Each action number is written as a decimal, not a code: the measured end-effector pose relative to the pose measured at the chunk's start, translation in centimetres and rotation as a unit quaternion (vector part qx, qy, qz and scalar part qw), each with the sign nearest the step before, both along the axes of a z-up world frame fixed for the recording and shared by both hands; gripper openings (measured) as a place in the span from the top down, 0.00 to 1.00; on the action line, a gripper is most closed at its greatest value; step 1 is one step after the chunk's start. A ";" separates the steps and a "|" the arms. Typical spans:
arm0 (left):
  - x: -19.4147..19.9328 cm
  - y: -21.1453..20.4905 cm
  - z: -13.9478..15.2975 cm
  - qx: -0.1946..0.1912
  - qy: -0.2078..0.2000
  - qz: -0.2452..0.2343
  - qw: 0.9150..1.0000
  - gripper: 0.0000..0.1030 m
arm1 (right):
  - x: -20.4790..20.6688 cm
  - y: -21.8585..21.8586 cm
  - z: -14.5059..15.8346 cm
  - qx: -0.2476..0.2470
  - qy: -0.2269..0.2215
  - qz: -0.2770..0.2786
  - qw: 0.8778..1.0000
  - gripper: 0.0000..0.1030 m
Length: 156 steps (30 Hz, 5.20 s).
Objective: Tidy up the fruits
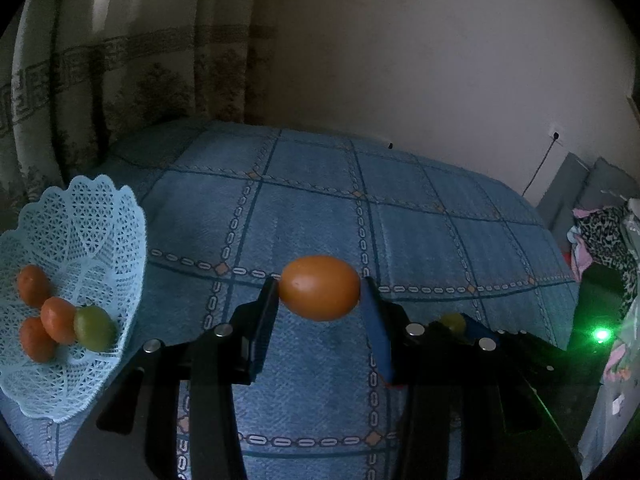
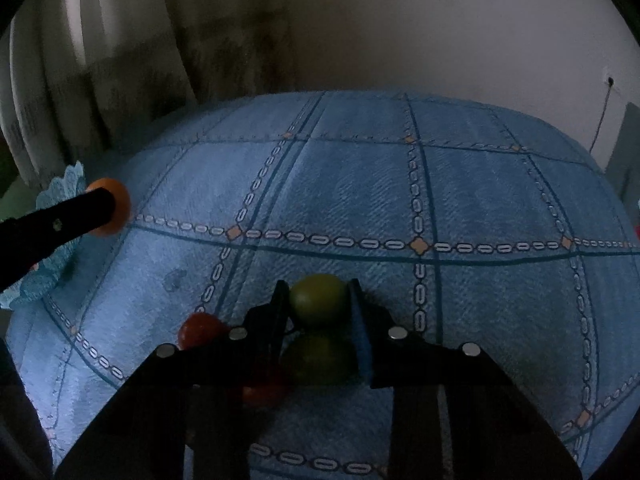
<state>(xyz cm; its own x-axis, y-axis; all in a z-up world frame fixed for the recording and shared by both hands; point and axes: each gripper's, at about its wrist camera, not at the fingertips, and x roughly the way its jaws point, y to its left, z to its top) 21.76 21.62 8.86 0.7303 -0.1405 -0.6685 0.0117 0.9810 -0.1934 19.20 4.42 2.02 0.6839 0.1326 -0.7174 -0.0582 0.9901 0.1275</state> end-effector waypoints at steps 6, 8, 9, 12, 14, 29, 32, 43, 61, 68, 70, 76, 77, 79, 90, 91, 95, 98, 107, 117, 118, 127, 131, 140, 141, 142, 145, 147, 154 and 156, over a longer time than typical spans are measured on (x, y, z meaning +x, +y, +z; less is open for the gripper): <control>0.0 0.6 0.7 0.001 -0.009 0.011 1.000 0.58 | -1.2 -1.4 1.8 0.031 -0.028 -0.013 0.999 0.71; -0.1 0.8 1.0 0.001 -0.013 0.015 1.000 0.58 | -1.5 -1.7 2.3 0.037 -0.037 -0.013 0.999 0.71; -0.1 0.9 1.2 0.001 -0.014 0.017 1.000 0.58 | -1.6 -1.7 2.6 0.039 -0.041 -0.013 0.998 0.71; -0.5 1.2 1.8 0.002 -0.022 0.023 0.999 0.58 | -2.2 -1.3 3.5 0.048 -0.055 -0.009 0.997 0.71; -0.8 1.6 2.4 0.004 -0.028 0.028 0.999 0.58 | -2.8 -1.3 4.1 0.052 -0.063 -0.005 0.997 0.71; -6.1 9.2 4.9 0.023 -0.074 0.112 0.991 0.58 | -4.9 4.3 7.6 0.046 -0.098 0.055 0.993 0.71; -6.4 10.0 4.7 0.008 -0.067 0.109 0.992 0.58 | -5.0 5.3 7.8 0.043 -0.098 0.055 0.993 0.71; -7.0 4.2 0.7 -0.006 -0.010 0.006 1.000 0.31 | -3.4 3.5 6.1 0.062 -0.077 0.030 0.995 0.71; -10.8 -1.7 -4.6 -0.005 0.060 -0.069 0.996 0.31 | -3.6 0.7 6.3 0.089 -0.081 0.015 0.993 0.71; -11.0 -4.1 -5.3 -0.001 0.071 -0.103 0.992 0.35 | -3.7 0.4 6.4 0.093 -0.079 0.012 0.992 0.71; -11.2 -4.9 -5.6 -0.001 0.075 -0.117 0.990 0.42 | -3.7 0.5 6.4 0.092 -0.079 0.014 0.992 0.71; -12.0 -6.6 -5.9 -0.002 0.076 -0.152 0.985 0.67 | -3.6 0.7 6.2 0.088 -0.077 0.017 0.993 0.71; -11.9 -6.6 -5.8 0.002 0.075 -0.152 0.985 0.67 | -3.6 0.8 6.2 0.088 -0.075 0.018 0.993 0.71; -12.0 -6.5 -5.8 -0.003 0.074 -0.153 0.985 0.68 | -3.5 0.9 6.0 0.086 -0.073 0.021 0.993 0.71; -12.8 -1.4 -2.5 0.029 0.011 -0.057 0.998 0.68 | -3.7 2.1 5.6 0.078 -0.069 0.037 0.994 0.71; -12.8 -0.9 -2.2 0.032 0.005 -0.047 0.998 0.68 | -3.7 2.4 5.5 0.077 -0.068 0.040 0.994 0.71; -11.3 3.2 -0.6 0.039 -0.021 0.016 0.999 0.68 | -3.9 3.1 5.2 0.075 -0.064 0.048 0.994 0.71; -11.0 5.5 0.1 0.045 -0.034 0.055 0.997 0.68 | -3.8 3.5 4.9 0.075 -0.059 0.054 0.994 0.71; -10.6 11.1 1.1 0.049 -0.048 0.116 0.991 0.68 | -3.8 4.8 4.2 0.065 -0.050 0.064 0.995 0.71; -10.7 13.7 0.7 0.044 -0.042 0.143 0.988 0.68 | -3.5 8.5 5.2 0.052 -0.053 0.092 0.993 0.71; -10.8 13.7 0.8 0.045 -0.043 0.145 0.987 0.68 | -3.4 9.2 5.6 0.053 -0.055 0.098 0.992 0.71; -10.8 15.2 0.7 0.037 -0.037 0.165 0.985 0.68 | -2.1 15.8 7.9 0.054 -0.067 0.150 0.985 0.71; -10.8 15.7 0.6 0.037 -0.036 0.172 0.984 0.68 | -1.3 18.1 8.5 0.055 -0.068 0.163 0.983 0.71; -10.5 16.3 0.5 0.027 -0.029 0.178 0.983 0.68 | 0.1 20.8 8.9 0.061 -0.061 0.176 0.981 0.71; -10.5 16.3 0.5 0.025 -0.028 0.180 0.983 0.68 | 0.2 21.0 8.8 0.063 -0.059 0.177 0.980 0.71; -10.5 16.4 0.4 0.024 -0.027 0.181 0.983 0.68 | 0.4 21.3 8.8 0.066 -0.058 0.179 0.980 0.71; -10.2 16.9 0.1 0.013 -0.015 0.190 0.982 0.66 | 0.7 21.8 8.8 0.074 -0.056 0.180 0.979 0.66; -10.2 17.1 0.0 0.013 -0.015 0.197 0.980 0.51 | 0.8 21.7 8.9 0.080 -0.059 0.177 0.979 0.53; -10.8 17.3 0.7 0.028 -0.036 0.217 0.975 0.34 | 0.8 20.7 8.9 0.084 -0.060 0.161 0.982 0.53; -10.8 17.4 0.7 0.027 -0.035 0.221 0.974 0.28 | 0.7 20.4 8.9 0.086 -0.061 0.157 0.982 0.53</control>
<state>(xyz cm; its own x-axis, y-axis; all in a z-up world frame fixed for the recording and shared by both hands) 11.00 39.01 9.52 0.7561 0.2317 -0.6121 -0.4024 0.9021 -0.1557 19.87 24.77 10.93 0.6698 0.4621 -0.5812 -0.3817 0.8857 0.2643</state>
